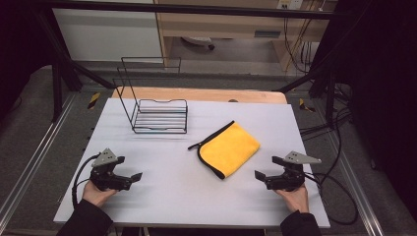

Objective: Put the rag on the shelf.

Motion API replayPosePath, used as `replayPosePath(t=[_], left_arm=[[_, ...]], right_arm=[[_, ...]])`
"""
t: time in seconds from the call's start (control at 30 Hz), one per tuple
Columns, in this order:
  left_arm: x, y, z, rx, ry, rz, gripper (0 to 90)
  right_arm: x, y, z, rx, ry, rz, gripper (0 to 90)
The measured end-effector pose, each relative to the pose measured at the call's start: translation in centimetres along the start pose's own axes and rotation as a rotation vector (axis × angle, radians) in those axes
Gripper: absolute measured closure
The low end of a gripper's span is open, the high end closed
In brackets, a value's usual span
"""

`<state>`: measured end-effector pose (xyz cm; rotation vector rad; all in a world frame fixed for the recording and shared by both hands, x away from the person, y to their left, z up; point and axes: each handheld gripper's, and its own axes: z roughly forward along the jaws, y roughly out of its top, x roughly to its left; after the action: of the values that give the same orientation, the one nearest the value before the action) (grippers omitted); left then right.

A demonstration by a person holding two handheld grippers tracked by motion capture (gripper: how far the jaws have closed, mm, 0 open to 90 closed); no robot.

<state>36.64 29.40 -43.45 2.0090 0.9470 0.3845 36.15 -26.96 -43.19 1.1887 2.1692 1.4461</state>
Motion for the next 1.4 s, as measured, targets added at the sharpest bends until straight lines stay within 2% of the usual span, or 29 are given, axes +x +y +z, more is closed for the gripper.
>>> replayPosePath(t=[0.27, 0.37, 0.63, 0.9, 1.07, 1.13, 1.17, 1.2, 1.23, 1.4], left_arm=[[0.0, 0.0, 0.0, 0.000, 0.008, -0.011, 2.8], [0.0, 0.0, -0.2, 0.000, 0.012, -0.002, 2.8], [0.0, 0.0, -0.2, -0.003, 0.018, -0.010, 2.8], [0.0, 0.0, -0.1, 0.000, 0.018, -0.012, 2.9], [0.0, 0.0, -0.2, -0.001, 0.018, -0.011, 2.9], [0.0, 0.0, -0.2, -0.001, 0.019, -0.012, 3.0], [0.0, 0.0, -0.2, -0.001, 0.019, -0.013, 3.1], [0.0, 0.0, -0.2, -0.001, 0.019, -0.013, 3.2], [0.0, 0.0, -0.2, -0.001, 0.018, -0.013, 3.3], [0.0, 0.0, -0.1, 0.003, 0.017, -0.012, 3.6]], right_arm=[[0.9, 0.2, 0.5, 0.013, 0.000, -0.021, 0.5], [1.4, 0.4, 0.9, 0.016, 0.010, -0.023, 0.9], [4.1, 1.0, 3.1, 0.068, 0.031, -0.058, 2.6], [5.9, 1.5, 4.9, 0.083, 0.058, -0.085, 6.3], [7.1, 1.8, 7.0, 0.133, 0.057, -0.119, 9.8], [7.4, 1.8, 7.3, 0.148, 0.052, -0.125, 12.7], [7.7, 1.8, 8.0, 0.162, 0.059, -0.148, 19.0], [7.7, 1.8, 8.0, 0.162, 0.059, -0.148, 19.0], [7.8, 1.8, 8.5, 0.178, 0.051, -0.162, 25.8], [8.2, 1.8, 9.7, 0.209, 0.046, -0.175, 42.0]])
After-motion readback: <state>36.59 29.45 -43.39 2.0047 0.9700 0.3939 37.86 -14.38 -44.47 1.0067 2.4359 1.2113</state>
